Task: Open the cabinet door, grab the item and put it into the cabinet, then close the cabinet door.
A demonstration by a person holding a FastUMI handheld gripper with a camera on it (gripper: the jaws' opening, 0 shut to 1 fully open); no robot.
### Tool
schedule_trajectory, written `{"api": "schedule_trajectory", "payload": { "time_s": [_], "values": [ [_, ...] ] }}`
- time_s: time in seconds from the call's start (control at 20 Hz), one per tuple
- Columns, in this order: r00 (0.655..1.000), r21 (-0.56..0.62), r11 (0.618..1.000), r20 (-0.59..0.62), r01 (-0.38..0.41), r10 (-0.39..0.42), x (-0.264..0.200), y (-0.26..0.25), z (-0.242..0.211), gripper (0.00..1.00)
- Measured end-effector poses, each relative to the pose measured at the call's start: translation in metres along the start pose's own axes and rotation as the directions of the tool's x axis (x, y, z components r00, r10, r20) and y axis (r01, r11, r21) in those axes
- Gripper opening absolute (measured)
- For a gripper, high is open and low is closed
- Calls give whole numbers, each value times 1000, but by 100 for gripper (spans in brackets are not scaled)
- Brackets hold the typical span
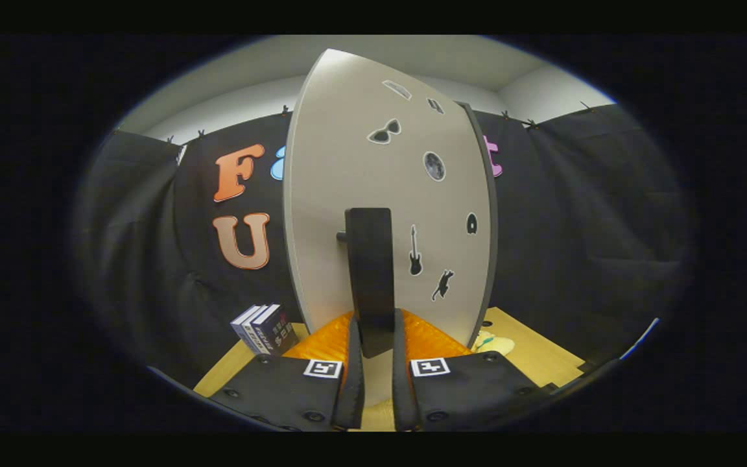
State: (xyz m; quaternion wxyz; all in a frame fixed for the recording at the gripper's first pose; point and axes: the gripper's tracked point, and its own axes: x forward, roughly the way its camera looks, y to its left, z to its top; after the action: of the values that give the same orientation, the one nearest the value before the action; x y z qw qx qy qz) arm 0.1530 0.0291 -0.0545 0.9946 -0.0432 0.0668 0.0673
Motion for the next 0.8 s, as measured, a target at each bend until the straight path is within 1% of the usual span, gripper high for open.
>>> {"api": "schedule_trajectory", "payload": {
  "time_s": [0.1, 0.2, 0.45, 0.65, 0.7, 0.8],
  "values": [
    [1000, 9, 1000, 3, 13, -13, -4, -5, 1, 20],
    [1000, -16, 999, 5, 28, -28, -6, -16, -1, 19],
    [995, -70, 993, 22, 97, -96, -25, -45, 2, 15],
    [984, -51, 983, 24, 178, -177, -46, -85, 2, 14],
    [982, -45, 982, 26, 186, -185, -50, -93, 0, 14],
    [971, -31, 970, 21, 241, -240, -56, -115, -3, 13]
  ]
}}
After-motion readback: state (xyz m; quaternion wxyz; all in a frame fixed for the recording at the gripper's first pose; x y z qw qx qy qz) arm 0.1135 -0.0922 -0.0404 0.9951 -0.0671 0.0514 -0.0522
